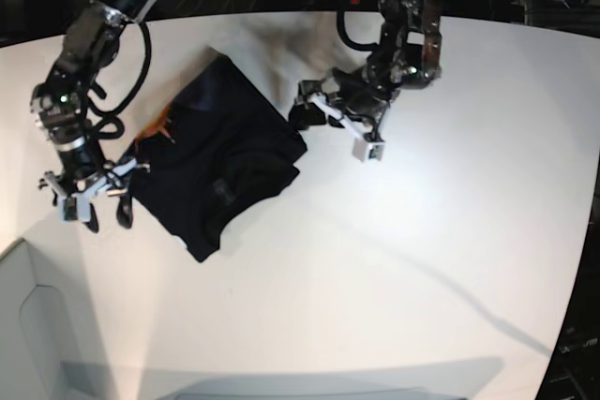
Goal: Fold the T-shirt properly
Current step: 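Release the bundle and pull both grippers back from it, then lower the left gripper onto the bundle's edge and press it flat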
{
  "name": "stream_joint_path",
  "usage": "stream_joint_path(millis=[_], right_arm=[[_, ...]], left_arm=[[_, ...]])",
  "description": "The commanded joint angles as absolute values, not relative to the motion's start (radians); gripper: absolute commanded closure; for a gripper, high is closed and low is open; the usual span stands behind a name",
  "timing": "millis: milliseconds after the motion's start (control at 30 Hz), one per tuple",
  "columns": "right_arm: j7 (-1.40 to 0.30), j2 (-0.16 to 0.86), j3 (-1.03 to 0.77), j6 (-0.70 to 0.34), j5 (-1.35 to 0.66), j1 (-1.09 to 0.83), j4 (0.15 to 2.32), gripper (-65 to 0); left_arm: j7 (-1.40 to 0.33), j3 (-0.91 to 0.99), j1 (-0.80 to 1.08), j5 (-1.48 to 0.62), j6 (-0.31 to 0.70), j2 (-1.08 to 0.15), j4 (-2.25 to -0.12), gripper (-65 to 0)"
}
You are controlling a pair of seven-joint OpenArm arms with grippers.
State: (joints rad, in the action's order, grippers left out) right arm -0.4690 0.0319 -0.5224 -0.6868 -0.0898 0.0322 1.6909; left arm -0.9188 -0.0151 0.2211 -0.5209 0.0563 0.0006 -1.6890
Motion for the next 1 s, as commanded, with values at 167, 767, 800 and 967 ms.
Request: stream_joint_path(millis=[167, 767, 800, 967], right_arm=[[-0.435, 0.143, -0.524, -0.698, -0.107, 0.110, 1.458, -35.8], [-0.433, 0.073, -0.542, -0.698, -0.114, -0.142, 1.646, -35.6], [-0.433, 0.067, -0.561, -0.698, -0.114, -0.143, 1.678, -35.6], [-0.435, 0.021, -0.653, -0.698, -0.114, -0.136, 1.779, -35.8]], left_arm=[[-0.822, -0.071, 0.186, -0.496, 0.051, 0.028, -1.595, -44.8], [-0.719, -0.064, -0.059, -0.507, 0.051, 0.022, -1.491, -45.0], [-0.739, -0.041, -0.044, -0.507, 0.051, 0.010, -1.544, -45.0], [-0.832, 0.114, 0.056, -0.526, 0.059, -0.002, -1.853, -45.4]])
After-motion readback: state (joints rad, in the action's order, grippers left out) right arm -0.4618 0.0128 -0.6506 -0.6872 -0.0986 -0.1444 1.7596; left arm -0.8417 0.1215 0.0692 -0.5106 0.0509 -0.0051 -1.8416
